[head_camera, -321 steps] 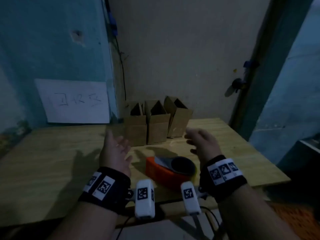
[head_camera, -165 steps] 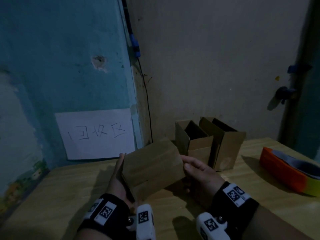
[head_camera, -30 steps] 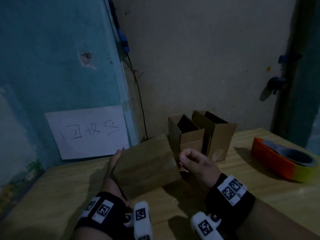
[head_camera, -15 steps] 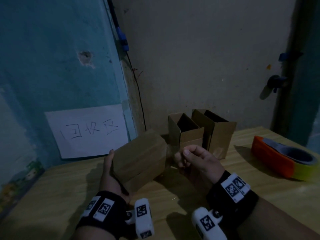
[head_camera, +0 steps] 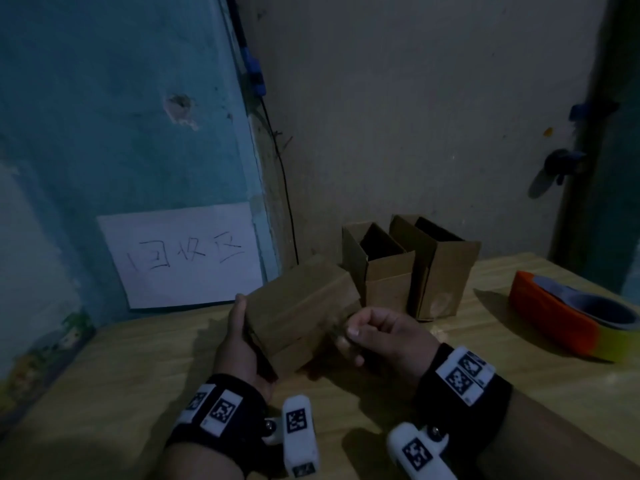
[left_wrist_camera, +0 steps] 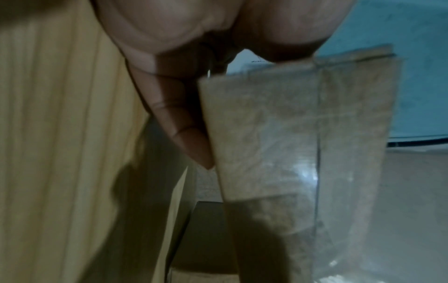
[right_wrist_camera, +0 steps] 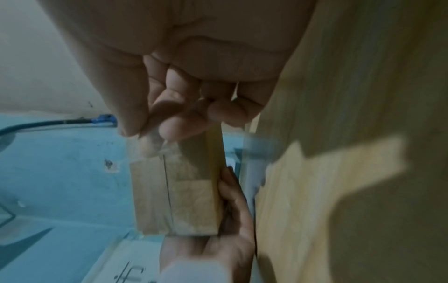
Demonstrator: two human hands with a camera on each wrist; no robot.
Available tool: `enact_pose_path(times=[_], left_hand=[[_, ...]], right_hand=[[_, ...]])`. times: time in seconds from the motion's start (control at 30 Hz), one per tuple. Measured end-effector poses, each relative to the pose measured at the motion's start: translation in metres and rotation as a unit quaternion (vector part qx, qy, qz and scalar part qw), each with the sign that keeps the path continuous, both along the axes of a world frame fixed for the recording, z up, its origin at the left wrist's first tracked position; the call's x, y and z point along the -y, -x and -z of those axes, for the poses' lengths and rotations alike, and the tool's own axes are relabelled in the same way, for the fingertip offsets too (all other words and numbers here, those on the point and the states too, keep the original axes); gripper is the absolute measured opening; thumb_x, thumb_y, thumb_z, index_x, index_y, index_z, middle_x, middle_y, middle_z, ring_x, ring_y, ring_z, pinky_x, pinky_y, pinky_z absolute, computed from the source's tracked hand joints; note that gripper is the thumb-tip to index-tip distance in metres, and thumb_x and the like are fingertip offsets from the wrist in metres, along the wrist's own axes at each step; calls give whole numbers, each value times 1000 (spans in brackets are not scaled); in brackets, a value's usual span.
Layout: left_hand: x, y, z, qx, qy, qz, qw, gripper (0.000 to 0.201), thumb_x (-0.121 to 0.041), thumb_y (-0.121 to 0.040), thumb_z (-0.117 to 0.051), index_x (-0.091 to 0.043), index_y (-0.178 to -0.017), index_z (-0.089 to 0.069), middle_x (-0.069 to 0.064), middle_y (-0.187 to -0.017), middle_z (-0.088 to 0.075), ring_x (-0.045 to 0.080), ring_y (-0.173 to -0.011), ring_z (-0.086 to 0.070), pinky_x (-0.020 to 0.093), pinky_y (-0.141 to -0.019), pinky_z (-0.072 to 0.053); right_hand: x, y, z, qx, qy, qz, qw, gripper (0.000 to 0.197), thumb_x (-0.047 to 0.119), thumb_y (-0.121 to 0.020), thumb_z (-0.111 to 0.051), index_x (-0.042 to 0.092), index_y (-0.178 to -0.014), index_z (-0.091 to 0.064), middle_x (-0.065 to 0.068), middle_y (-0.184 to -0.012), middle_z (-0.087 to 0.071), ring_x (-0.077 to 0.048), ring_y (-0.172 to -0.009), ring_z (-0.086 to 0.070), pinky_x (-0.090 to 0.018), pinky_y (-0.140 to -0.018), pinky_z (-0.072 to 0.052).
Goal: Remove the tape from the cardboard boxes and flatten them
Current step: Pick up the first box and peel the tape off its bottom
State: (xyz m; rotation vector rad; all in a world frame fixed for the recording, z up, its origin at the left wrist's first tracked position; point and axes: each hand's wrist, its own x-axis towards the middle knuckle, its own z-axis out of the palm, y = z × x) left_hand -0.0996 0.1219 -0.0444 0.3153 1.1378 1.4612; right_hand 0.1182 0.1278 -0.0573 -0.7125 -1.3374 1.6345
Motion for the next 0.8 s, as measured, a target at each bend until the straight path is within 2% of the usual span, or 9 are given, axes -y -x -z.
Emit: enact_pose_path(times=[0.1, 0.2, 0.33, 0.4, 0.5, 0.6, 0.7, 0.73, 0.8], left_hand=[[3, -2, -3, 17, -10, 7, 1000, 76, -74, -78, -69, -22, -132, -63, 21, -118, -68, 39, -107, -64, 49, -79, -56], [5, -5, -5, 23, -18, 5, 1000, 100, -75, -57, -79, -29, -143, -56, 22, -128, -64, 43, -112, -63, 54, -77, -58], [7, -6, -4, 8, -48, 17, 999, 132, -73, -32, -91, -35, -150, -46, 23, -135, -60, 46, -116, -63, 66, -86, -57], [8, -8, -4, 7, -59, 22, 998, 131, -71, -33, -91, -34, -150, -45, 22, -136, -61, 47, -117, -63, 69, -92, -54], [13, -8, -6, -10, -64, 34, 997, 135, -77, -30, -85, -34, -151, -45, 21, -136, -62, 45, -117, -64, 66, -97, -53], [17, -9, -10, -29, -74, 51, 996, 128, -84, -38, -75, -37, -153, -43, 20, -140, -59, 44, -118, -62, 65, -101, -51], [19, -11, -13, -9, -83, 40, 996, 110, -87, -63, -61, -32, -156, -41, 17, -144, -59, 39, -119, -63, 63, -108, -46], [19, -11, -12, 7, -93, 43, 995, 108, -86, -67, -59, -29, -156, -42, 16, -146, -59, 37, -119, -63, 62, -110, -44], [17, -8, -10, 41, -112, 55, 991, 113, -84, -60, -67, -27, -154, -46, 16, -144, -63, 37, -121, -65, 65, -112, -42]], right_hand=[[-8, -2, 5, -38, 17, 34, 999, 32, 19, -72, -82, 14, -98, -64, -8, -77, -69, -23, -65, -62, -39, -67, -52], [-14, -2, 9, -25, 36, 86, 995, 46, 29, -58, -91, 16, -93, -65, -9, -80, -69, -27, -68, -64, -45, -71, -52], [-16, -1, 13, -10, 40, 127, 991, 69, 49, -34, -99, 20, -93, -77, -13, -99, -75, -38, -100, -70, -61, -95, -54], [-15, -2, 11, 2, 40, 129, 991, 58, 46, -40, -96, 22, -89, -78, -12, -100, -77, -39, -104, -70, -63, -96, -53], [-14, -3, 9, 24, 29, 143, 989, 31, 38, -56, -90, 23, -80, -78, -8, -91, -77, -36, -96, -71, -62, -94, -54], [-14, -3, 10, 26, 26, 164, 986, 11, 30, -73, -86, 24, -72, -76, -4, -81, -74, -32, -86, -67, -54, -88, -55], [-16, -4, 11, 21, 36, 169, 985, 12, 32, -78, -83, 27, -70, -74, -2, -81, -73, -33, -95, -67, -58, -94, -52], [-16, -4, 9, 18, 43, 169, 984, 13, 34, -77, -83, 27, -70, -74, -2, -82, -72, -33, -97, -66, -59, -96, -51], [-16, -5, 7, 7, 54, 160, 986, 15, 36, -71, -83, 25, -71, -74, -4, -82, -70, -32, -94, -66, -56, -92, -52]])
